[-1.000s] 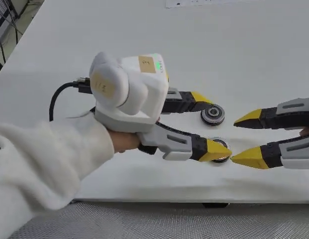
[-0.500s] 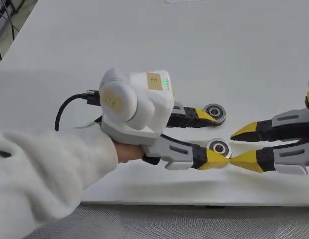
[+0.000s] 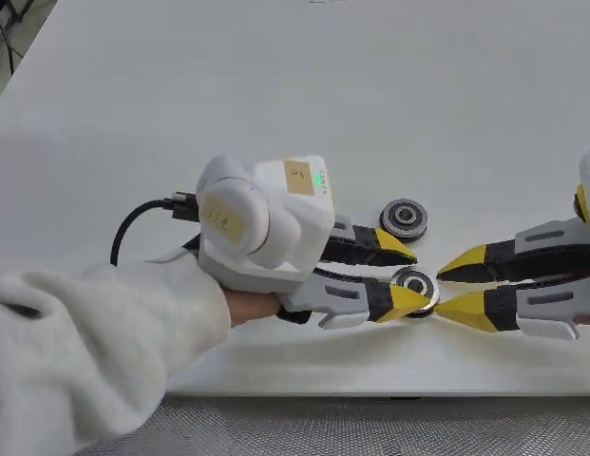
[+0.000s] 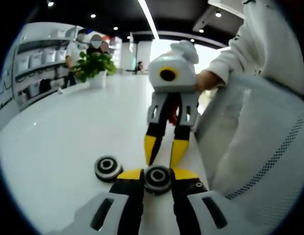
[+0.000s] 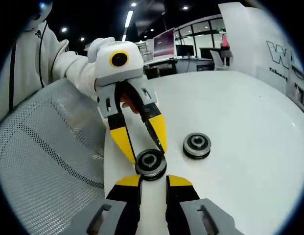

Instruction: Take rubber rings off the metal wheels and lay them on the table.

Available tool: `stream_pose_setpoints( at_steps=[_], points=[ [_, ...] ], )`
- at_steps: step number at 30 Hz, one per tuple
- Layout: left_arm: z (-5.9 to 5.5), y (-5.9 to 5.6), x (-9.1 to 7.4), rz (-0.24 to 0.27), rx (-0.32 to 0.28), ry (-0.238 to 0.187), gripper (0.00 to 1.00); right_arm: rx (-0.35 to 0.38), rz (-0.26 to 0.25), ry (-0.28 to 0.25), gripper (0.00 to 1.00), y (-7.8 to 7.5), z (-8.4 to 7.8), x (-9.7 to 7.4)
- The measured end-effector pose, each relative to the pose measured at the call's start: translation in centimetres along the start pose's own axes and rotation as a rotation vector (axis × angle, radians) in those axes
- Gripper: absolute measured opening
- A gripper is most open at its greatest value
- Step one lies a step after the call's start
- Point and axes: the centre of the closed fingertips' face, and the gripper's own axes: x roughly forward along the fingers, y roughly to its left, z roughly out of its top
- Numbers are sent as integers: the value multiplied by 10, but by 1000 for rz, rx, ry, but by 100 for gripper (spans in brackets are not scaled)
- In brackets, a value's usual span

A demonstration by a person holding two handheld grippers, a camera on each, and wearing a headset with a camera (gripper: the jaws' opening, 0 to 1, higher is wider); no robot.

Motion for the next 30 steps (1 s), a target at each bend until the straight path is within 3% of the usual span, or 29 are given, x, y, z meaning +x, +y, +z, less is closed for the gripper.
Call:
stream_pose_setpoints(
  at_steps=[4, 11, 14, 24, 30],
  points=[
    [-5, -2, 1, 0, 5, 20, 20, -4, 3, 1, 13, 1, 1, 1],
    [-6, -1, 0, 3, 26, 13, 14, 18, 0, 7, 13, 2, -1, 2],
    [-5, -2, 2, 10, 94, 16, 14, 7, -5, 15, 11, 2, -1, 3],
    [-5, -1, 2, 9, 82, 6, 14, -17, -23, 26, 8, 0, -2, 3],
    [-6, 0, 0, -3, 87, -22, 14, -42, -23, 31, 7, -1, -2, 3]
  ],
)
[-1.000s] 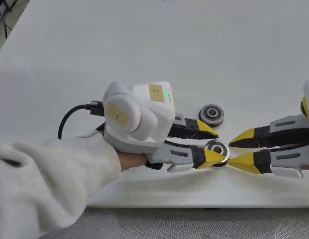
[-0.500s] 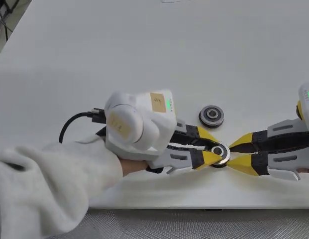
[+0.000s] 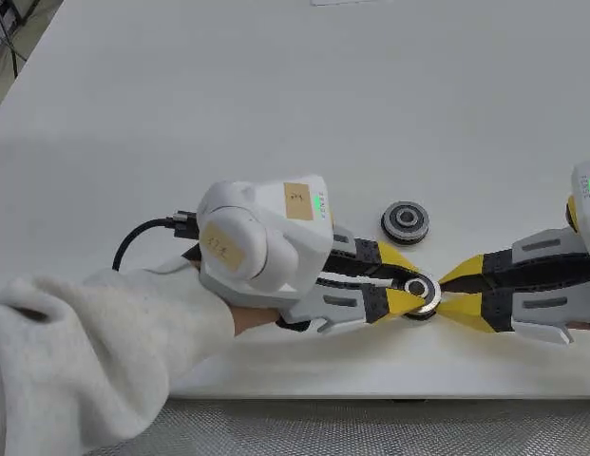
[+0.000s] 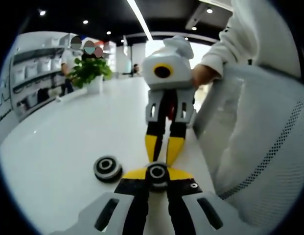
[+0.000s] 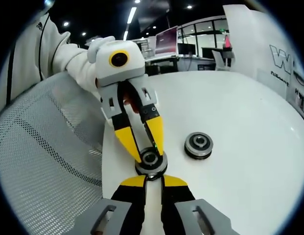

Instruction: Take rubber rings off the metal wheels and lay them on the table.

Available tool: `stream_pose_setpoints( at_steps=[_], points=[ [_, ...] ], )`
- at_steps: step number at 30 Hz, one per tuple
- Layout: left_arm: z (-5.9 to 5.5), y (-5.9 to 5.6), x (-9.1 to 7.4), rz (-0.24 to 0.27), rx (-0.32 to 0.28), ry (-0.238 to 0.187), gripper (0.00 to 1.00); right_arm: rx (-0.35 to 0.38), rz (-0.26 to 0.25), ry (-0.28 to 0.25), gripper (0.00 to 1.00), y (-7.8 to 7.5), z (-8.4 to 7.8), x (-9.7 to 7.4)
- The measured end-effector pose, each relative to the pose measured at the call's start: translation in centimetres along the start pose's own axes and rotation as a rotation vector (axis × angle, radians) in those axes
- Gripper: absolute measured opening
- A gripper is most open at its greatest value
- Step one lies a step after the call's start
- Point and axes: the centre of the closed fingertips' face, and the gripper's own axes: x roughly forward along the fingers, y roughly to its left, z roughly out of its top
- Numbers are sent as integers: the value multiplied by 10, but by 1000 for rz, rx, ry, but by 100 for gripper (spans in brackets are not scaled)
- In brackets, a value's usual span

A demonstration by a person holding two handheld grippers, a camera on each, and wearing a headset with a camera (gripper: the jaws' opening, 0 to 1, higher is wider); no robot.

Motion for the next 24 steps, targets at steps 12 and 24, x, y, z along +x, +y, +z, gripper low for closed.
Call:
stream_pose_setpoints(
  at_steps=[12, 24],
  points=[
    [0, -1, 0, -13, 24, -9, 13, -46, 12, 31, 6, 0, 0, 0],
    [0, -1, 0, -8, 38, -12, 13, -29, -3, 58, 5, 0, -2, 0]
  ],
)
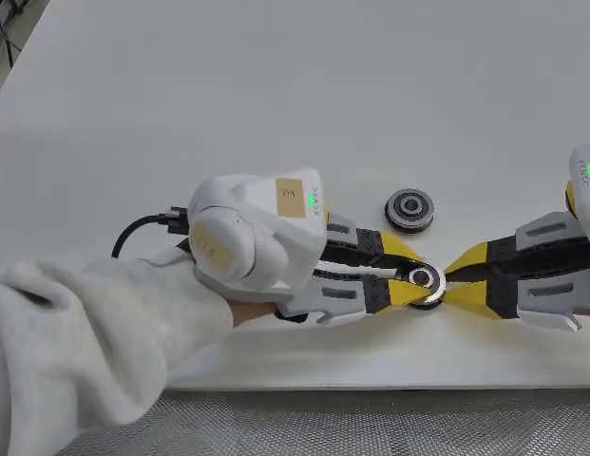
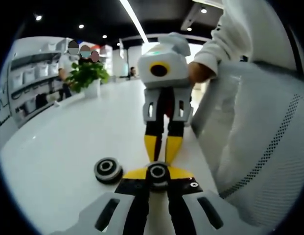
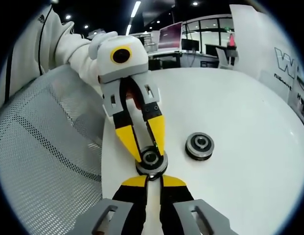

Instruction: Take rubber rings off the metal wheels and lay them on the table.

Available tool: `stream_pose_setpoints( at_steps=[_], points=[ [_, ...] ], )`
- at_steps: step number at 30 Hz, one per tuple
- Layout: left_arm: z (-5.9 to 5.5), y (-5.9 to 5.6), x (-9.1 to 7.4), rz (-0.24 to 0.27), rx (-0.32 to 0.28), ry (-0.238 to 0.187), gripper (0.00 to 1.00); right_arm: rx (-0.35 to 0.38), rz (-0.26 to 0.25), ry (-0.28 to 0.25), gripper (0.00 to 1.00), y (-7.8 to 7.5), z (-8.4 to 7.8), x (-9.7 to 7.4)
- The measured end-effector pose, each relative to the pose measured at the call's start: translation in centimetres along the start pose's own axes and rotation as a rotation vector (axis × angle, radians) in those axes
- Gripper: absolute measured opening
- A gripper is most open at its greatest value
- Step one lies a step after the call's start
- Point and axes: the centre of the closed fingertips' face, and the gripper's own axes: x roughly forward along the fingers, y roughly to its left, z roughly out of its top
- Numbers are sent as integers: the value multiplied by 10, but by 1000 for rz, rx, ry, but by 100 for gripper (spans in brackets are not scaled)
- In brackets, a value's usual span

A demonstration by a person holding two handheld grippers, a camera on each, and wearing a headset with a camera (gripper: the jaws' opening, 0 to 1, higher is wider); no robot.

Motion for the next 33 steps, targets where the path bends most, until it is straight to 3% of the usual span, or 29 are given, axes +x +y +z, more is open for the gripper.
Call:
stream_pose_setpoints(
  at_steps=[9, 19, 23, 28, 33],
  points=[
    [0, 1, 0, 4, -3, 1, 13, -8, -21, 11, 2, -1, 0, 0],
    [0, 1, 0, 12, -5, 1, 13, -44, -94, 46, 0, -4, 1, 0],
    [0, 2, 0, 21, -12, 0, 13, 12, -115, 42, 0, -7, 0, 0],
    [0, 4, -1, 32, -16, 1, 13, -72, -146, 55, 0, -8, 2, 1],
    [0, 6, -1, 51, -25, 0, 13, -63, -165, 55, 0, -13, 2, 1]
  ],
)
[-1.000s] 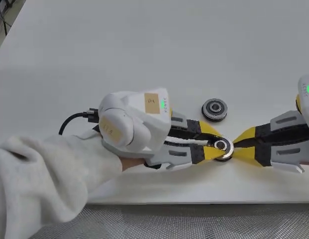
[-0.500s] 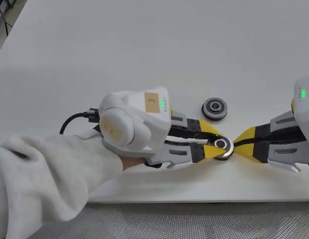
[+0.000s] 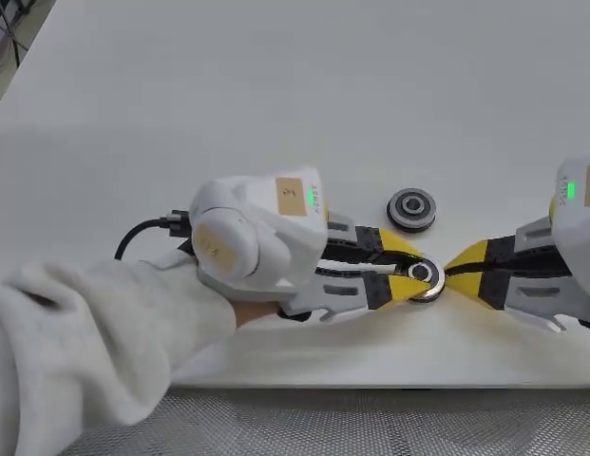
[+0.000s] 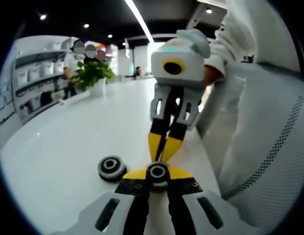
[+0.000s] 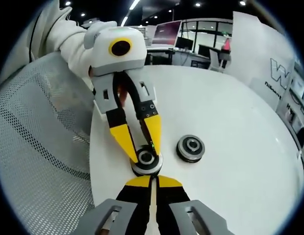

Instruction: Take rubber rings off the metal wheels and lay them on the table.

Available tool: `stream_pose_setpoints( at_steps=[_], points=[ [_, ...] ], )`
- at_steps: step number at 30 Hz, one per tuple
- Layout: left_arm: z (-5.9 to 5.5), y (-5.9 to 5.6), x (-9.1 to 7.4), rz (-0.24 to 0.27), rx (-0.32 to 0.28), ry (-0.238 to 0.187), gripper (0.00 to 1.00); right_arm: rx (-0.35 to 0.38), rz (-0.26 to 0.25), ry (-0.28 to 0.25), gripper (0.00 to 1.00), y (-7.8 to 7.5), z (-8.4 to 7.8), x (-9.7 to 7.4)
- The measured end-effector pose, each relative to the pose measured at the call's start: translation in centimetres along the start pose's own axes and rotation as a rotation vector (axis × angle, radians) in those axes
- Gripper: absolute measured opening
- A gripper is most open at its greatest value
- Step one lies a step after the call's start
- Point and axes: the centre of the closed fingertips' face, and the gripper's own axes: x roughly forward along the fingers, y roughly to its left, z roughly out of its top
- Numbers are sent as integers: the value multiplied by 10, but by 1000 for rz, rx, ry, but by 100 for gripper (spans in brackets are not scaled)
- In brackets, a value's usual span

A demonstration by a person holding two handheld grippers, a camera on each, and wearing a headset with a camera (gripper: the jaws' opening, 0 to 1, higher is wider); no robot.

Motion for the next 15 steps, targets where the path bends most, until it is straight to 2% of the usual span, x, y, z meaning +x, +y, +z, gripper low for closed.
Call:
stream_pose_setpoints(
  at_steps=[9, 15],
  points=[
    [0, 2, 0, 11, -2, 1, 13, -47, -35, 9, 0, -5, -1, 1],
    [-1, 2, 0, 15, -7, 1, 13, -43, -43, 5, 0, -5, 0, 1]
  ],
)
